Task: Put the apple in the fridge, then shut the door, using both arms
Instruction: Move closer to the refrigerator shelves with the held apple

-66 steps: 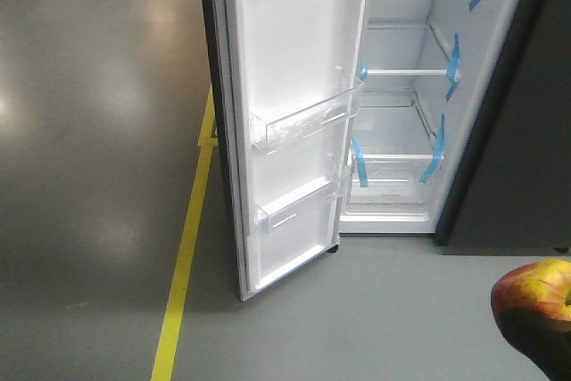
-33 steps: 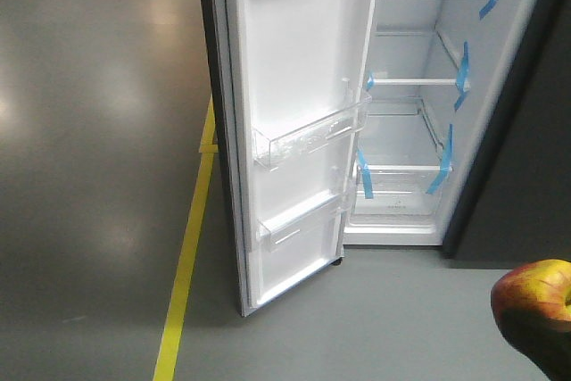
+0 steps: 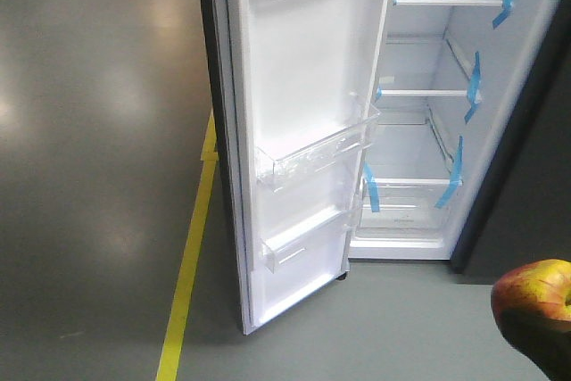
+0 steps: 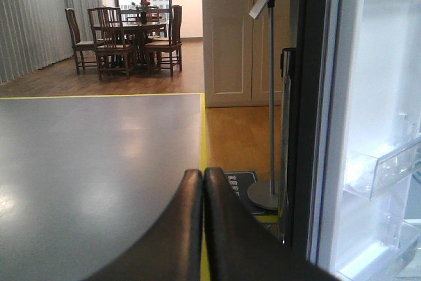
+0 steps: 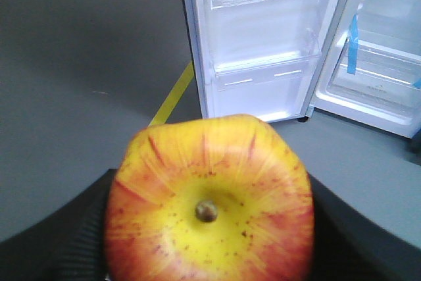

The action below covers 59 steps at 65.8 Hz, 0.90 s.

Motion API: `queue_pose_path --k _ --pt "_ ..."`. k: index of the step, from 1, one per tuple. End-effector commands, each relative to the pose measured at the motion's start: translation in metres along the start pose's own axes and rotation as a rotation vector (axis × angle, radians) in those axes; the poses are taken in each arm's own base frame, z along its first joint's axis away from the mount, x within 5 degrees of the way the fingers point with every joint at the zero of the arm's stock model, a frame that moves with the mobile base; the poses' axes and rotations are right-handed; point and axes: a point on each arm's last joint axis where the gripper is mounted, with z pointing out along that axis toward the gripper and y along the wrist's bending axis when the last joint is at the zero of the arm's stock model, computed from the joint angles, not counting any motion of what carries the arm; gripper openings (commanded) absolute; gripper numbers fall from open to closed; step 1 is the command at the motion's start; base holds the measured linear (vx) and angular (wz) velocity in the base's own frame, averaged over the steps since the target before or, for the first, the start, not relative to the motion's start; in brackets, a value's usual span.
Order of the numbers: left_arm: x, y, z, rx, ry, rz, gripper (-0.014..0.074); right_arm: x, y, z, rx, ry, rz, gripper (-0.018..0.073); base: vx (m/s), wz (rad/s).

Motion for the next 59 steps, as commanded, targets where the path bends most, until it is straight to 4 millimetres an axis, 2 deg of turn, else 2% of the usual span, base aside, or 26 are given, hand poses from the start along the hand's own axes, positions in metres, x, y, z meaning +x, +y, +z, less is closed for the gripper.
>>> queue_pose_path --k 1,59 --pt "0.0023 0.0001 -0.0004 0.002 -0.059 0.000 -0.0006 -0.0123 0.0006 -0.0051 -0.002 -0.091 0.001 0.0344 0.10 0.02" --pt "0.0023 0.0001 -0.0004 0.002 -0.059 0.000 -0.0006 -0.0123 0.0006 -0.0051 -0.002 -0.091 0.001 0.0344 0.08 0.00"
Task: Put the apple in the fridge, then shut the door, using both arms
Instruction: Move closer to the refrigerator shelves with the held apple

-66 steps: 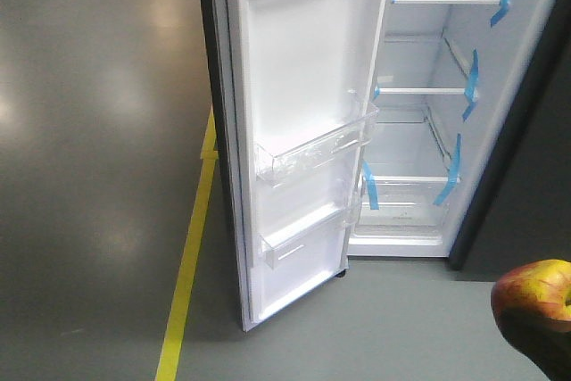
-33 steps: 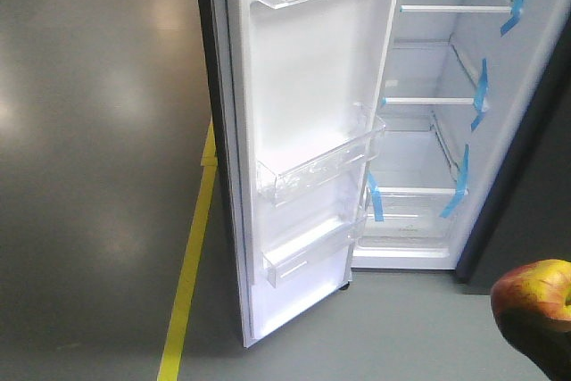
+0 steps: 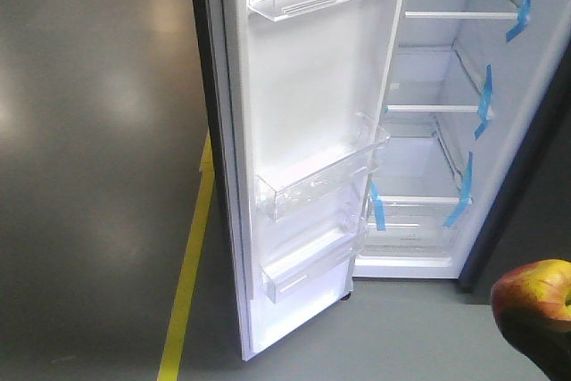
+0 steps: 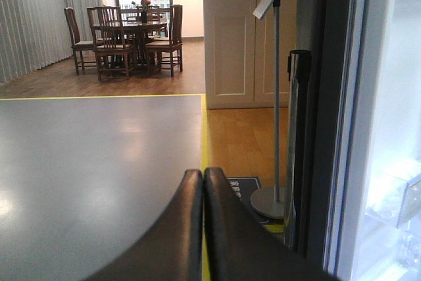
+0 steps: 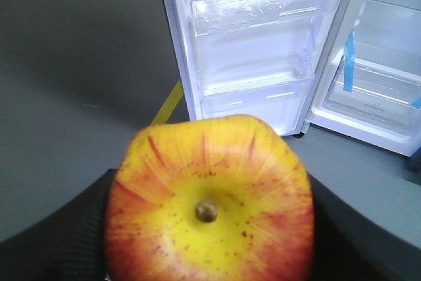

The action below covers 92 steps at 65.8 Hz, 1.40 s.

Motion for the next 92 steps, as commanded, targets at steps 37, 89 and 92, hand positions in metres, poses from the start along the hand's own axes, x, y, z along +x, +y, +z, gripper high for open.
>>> queue_pose_path --k 37,89,92 --pt "0.0023 0.0001 -0.0004 0.002 -0.059 0.000 -0.0006 -0.0123 0.0006 -0.0051 -0.002 -0.091 0.001 0.0344 0.05 -0.01" --pt "0.0023 0.0001 -0.0004 0.002 -0.059 0.000 -0.0006 -0.0123 0.0006 -0.0051 -0.002 -0.091 0.001 0.0344 0.05 -0.01" --pt "0.0023 0.0001 -0.0004 0.002 -0.059 0.000 -0.0006 -0.0123 0.0006 -0.0051 -0.002 -0.091 0.001 0.0344 0.04 -0.02"
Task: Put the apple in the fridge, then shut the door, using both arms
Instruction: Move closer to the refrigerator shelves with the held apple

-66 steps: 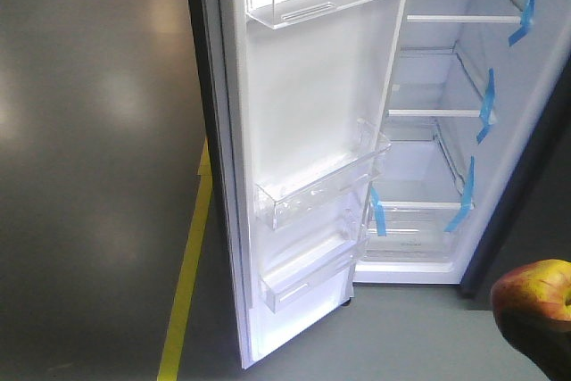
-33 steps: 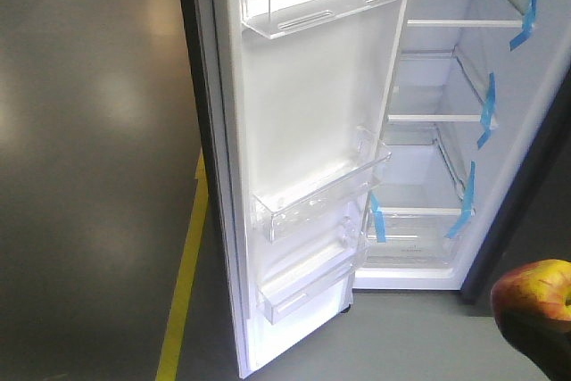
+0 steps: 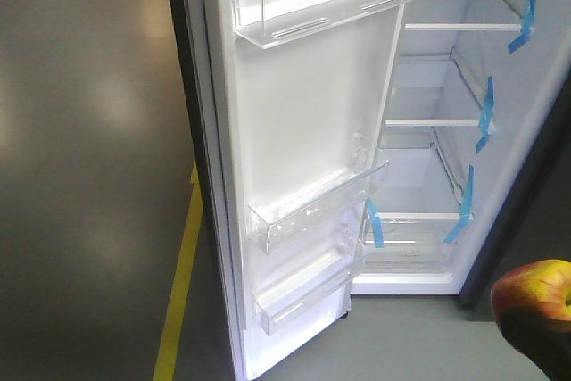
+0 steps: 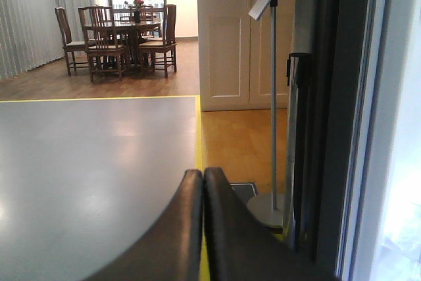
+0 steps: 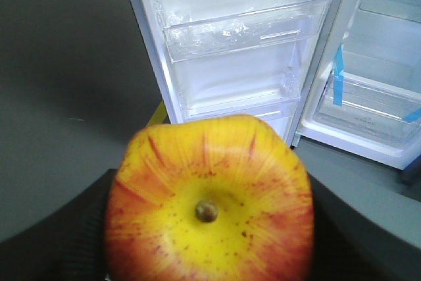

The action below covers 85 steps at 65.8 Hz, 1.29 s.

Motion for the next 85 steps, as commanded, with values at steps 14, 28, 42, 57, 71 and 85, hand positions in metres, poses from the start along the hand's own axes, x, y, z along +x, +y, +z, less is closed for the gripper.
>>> queue_pose_path --k 14,28,42,57,71,85 --pt "0.0023 0.0001 -0.0004 0.002 -0.059 0.000 -0.0006 -0.0123 0.0006 -0.0051 -0.002 -0.091 0.001 0.0344 0.04 -0.02" --pt "0.0023 0.0001 -0.0004 0.002 -0.059 0.000 -0.0006 -0.0123 0.0006 -0.0051 -0.002 -0.091 0.001 0.0344 0.04 0.00" --pt "0.0023 0.0001 -0.0004 0.002 -0.059 0.000 -0.0006 -0.0123 0.0006 -0.0051 -0.002 -0.091 0.001 0.0344 0.05 0.00" --pt "0.0023 0.0001 -0.0004 0.002 -0.059 0.000 -0.0006 -0.0123 0.0006 -0.0051 -0.002 -0.091 0.001 0.0344 0.04 0.00" --pt "0.0023 0.0001 -0.0004 0.002 -0.059 0.000 -0.0006 -0.0123 0.0006 -0.0051 -0.002 -0.091 0.001 0.0344 0.05 0.01" --pt "0.0023 0.0001 -0.0004 0.002 -0.059 0.000 -0.0006 -0.0123 0.0006 -0.0051 -0.002 -0.091 0.001 0.0344 0.05 0.00"
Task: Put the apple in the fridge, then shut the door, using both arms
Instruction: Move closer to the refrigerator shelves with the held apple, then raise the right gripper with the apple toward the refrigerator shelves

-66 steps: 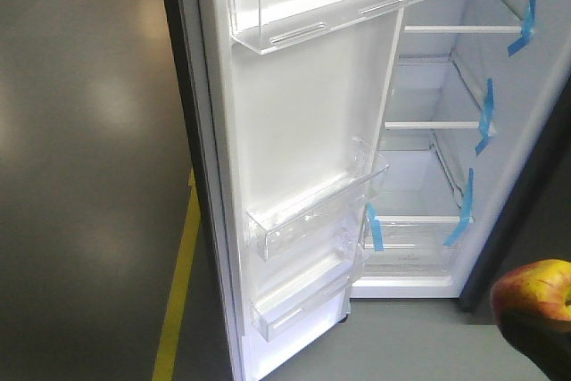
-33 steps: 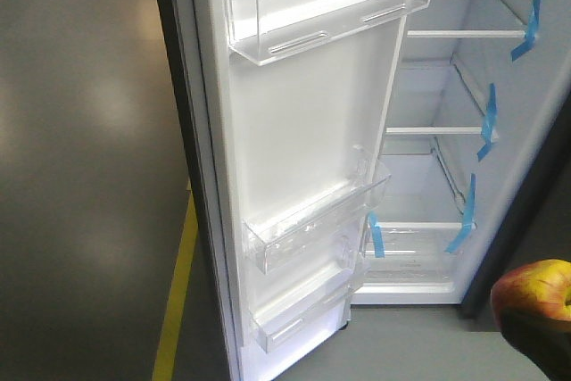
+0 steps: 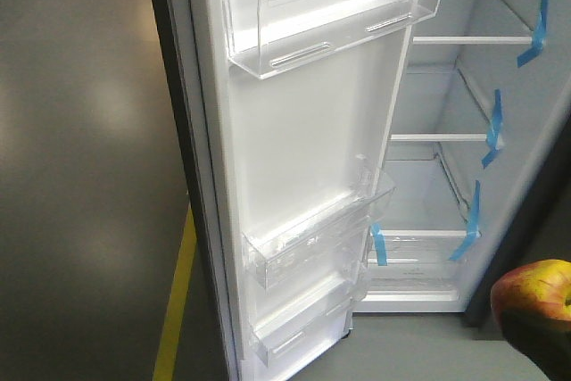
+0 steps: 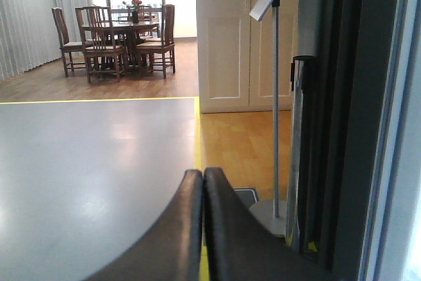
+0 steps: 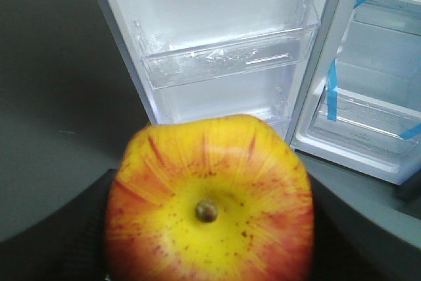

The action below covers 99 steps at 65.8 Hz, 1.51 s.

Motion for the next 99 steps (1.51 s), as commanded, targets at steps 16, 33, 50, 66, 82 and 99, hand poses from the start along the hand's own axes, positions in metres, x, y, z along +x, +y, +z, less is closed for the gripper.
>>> queue_pose_path --k 16,33,50,66,82,99 --pt "0.0023 0.0001 -0.0004 0.002 -0.059 0.000 -0.0006 -0.0123 0.0006 -0.0051 -0.002 -0.091 0.001 0.0344 0.05 0.00" --pt "0.0023 0.0001 -0.0004 0.002 -0.059 0.000 -0.0006 -0.0123 0.0006 -0.0051 -0.002 -0.091 0.001 0.0344 0.06 0.00" --pt "0.0023 0.0001 -0.0004 0.002 -0.059 0.000 -0.0006 -0.0123 0.0006 -0.0051 -0.002 -0.091 0.001 0.0344 0.06 -0.01" --pt "0.0023 0.0001 -0.0004 0.002 -0.059 0.000 -0.0006 -0.0123 0.0006 -0.0051 -0.002 -0.091 0.001 0.0344 0.05 -0.01" --pt "0.0023 0.0001 -0.0004 0.002 -0.059 0.000 -0.0006 -0.0123 0.0006 -0.0051 -0.002 -0.091 0.001 0.0344 0.05 -0.01" --pt "0.0023 0.0001 -0.0004 0.002 -0.059 0.000 -0.0006 -0.0124 0.0006 -0.0052 -0.002 -0.092 0.001 0.0344 0.01 -0.01"
